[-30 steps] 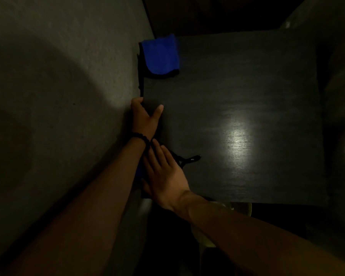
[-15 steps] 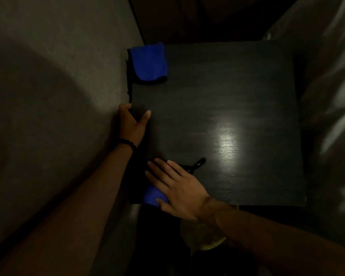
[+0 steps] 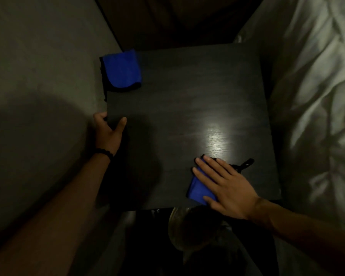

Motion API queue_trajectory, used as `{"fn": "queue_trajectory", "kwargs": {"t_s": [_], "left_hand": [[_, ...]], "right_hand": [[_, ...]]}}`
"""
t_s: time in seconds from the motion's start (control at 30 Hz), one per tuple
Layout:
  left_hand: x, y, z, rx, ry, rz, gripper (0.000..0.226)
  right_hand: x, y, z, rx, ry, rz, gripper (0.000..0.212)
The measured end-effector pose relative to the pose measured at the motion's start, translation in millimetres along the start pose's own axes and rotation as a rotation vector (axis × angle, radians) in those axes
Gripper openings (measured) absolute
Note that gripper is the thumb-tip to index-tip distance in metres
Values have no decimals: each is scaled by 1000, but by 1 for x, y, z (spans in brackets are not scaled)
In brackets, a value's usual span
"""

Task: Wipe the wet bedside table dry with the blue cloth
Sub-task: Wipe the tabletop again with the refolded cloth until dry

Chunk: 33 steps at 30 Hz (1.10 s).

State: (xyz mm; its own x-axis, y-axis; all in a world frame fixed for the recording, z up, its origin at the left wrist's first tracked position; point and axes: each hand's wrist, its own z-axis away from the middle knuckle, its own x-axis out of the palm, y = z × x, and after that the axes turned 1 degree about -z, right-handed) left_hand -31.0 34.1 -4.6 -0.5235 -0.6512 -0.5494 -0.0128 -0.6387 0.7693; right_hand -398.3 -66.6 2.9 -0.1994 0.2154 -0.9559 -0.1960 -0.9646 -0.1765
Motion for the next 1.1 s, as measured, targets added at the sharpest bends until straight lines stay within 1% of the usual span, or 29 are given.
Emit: {"fn": "queue_trajectory", "kwargs": {"t_s": [0.13,0.33,0.53,0.67,0.83,0.9,1.0,1.03,1.1], "left_hand": [[1,1,1,24,14,7,54],[2,4,3,-13,24,14,55],[1,0,0,-71,47,1,55],[2,2,1,-49,51,36,48],[2,2,1,-58,48,45,49],[1,3,2,-52,55,30,52],[-1,6,-2,-80,45,31,53],[-2,9,-3,-101,44,26,53],[-2,14,-6,-159,51,51,51]], "right_hand": [[1,29,27,63,-19,21,75],[2,44,50,280,15,-13,74],[-10,40,14,613,95,-84,74],[-18,54,-27,723,105,-104,75],[-32,70,-70,796,123,-141,78],[-42,75,-82,787,114,-181,78],[-67,90,-87,743,143,-286,76],[-76,98,-86,717,130,-285,79],[-94,112,-82,651,10,-156,85]]}}
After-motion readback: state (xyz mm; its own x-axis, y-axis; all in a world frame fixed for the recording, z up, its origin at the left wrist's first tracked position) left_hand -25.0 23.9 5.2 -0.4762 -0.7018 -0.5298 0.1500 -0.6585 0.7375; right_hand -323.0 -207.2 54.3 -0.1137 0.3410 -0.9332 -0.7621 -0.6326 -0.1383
